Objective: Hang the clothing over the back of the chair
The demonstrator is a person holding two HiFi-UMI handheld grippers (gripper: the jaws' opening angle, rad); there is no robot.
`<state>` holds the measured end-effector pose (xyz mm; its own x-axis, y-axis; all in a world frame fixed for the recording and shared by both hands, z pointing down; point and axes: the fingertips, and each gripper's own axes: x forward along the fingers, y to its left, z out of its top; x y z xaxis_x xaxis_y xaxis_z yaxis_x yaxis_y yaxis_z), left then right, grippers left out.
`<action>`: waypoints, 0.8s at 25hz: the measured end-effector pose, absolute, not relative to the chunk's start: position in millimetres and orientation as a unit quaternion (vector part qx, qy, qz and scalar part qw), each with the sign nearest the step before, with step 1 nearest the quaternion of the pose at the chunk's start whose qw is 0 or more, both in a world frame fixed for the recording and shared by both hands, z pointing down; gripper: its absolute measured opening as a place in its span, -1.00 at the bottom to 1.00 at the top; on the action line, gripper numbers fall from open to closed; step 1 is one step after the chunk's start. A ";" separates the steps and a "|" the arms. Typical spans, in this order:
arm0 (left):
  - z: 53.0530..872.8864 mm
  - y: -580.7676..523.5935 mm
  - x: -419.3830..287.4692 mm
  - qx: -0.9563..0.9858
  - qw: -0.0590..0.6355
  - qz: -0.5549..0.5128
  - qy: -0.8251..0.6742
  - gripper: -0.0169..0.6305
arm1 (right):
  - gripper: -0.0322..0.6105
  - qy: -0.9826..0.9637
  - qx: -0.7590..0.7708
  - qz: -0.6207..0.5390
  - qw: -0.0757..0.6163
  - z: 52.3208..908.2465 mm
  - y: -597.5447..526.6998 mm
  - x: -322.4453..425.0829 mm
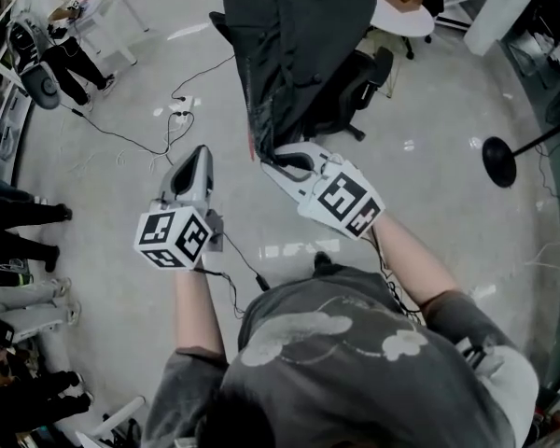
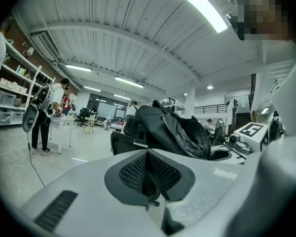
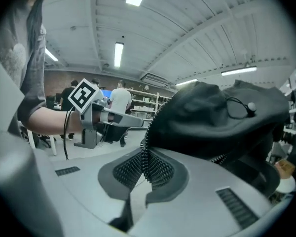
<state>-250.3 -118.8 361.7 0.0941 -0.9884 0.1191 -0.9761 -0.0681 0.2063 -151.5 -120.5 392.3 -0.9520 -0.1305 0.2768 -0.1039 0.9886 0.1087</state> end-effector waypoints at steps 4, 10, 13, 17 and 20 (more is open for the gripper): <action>368.1 -93.6 -254.2 0.732 0.124 -0.031 -0.670 -0.94 | -0.91 -0.984 0.061 -0.047 0.159 406.4 -99.0 -152.3; 371.7 -63.1 -259.0 0.737 0.129 -0.033 -0.663 -0.94 | -0.63 -0.986 0.124 0.041 0.100 403.0 -101.9 -143.8; 372.4 -55.9 -254.4 0.742 0.131 -0.034 -0.656 -0.94 | -0.24 -0.982 0.149 0.057 0.105 419.8 -100.4 -136.4; 376.9 -46.2 -244.8 0.752 0.135 -0.031 -0.644 -0.94 | 0.05 -0.964 0.232 0.087 0.096 436.8 -110.9 -110.5; 381.1 -40.7 -236.4 0.758 0.137 -0.029 -0.637 -0.94 | 0.21 -0.944 0.305 0.094 0.086 446.4 -121.0 -83.1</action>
<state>-236.4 -40.7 381.1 0.1855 -0.9740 0.1298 -0.9579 -0.1498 0.2449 -83.1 -121.0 446.4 -0.7995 -0.5593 0.2190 -0.5915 0.7965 -0.1255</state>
